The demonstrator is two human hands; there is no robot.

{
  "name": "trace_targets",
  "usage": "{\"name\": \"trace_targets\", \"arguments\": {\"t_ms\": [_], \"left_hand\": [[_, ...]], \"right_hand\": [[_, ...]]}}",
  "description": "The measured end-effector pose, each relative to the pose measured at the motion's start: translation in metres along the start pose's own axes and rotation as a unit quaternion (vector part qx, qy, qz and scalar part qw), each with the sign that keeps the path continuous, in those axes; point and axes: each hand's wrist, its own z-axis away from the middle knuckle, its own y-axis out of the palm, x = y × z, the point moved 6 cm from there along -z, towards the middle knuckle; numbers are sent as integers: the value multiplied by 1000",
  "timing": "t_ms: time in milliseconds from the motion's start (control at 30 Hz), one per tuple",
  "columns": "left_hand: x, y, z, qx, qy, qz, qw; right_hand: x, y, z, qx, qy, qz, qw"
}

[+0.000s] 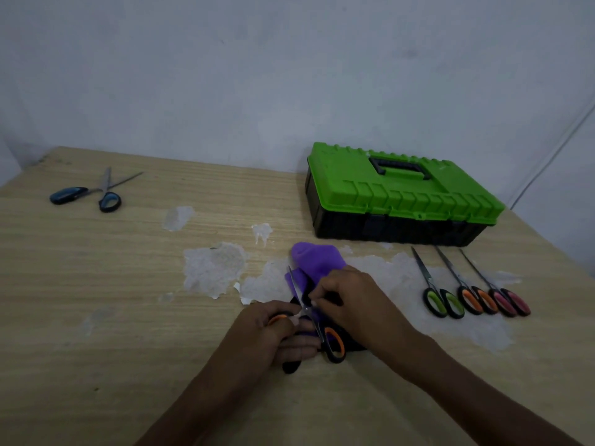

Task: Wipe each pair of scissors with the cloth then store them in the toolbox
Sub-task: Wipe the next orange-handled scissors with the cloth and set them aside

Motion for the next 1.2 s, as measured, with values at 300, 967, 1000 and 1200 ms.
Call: {"name": "trace_targets", "arguments": {"t_ms": [300, 967, 1000, 1200], "left_hand": [[0, 0, -2, -2, -6, 4, 1000], [-1, 0, 1, 6, -5, 6, 1000], [-1, 0, 1, 4, -4, 6, 1000], [0, -1, -2, 7, -1, 3, 1000]], "right_hand": [[-6, 7, 26, 5, -140, 41, 989], [-4, 3, 14, 16, -160, 42, 986], [1, 4, 19, 30, -170, 34, 984], [-38, -6, -6, -10, -41, 50, 998]]}}
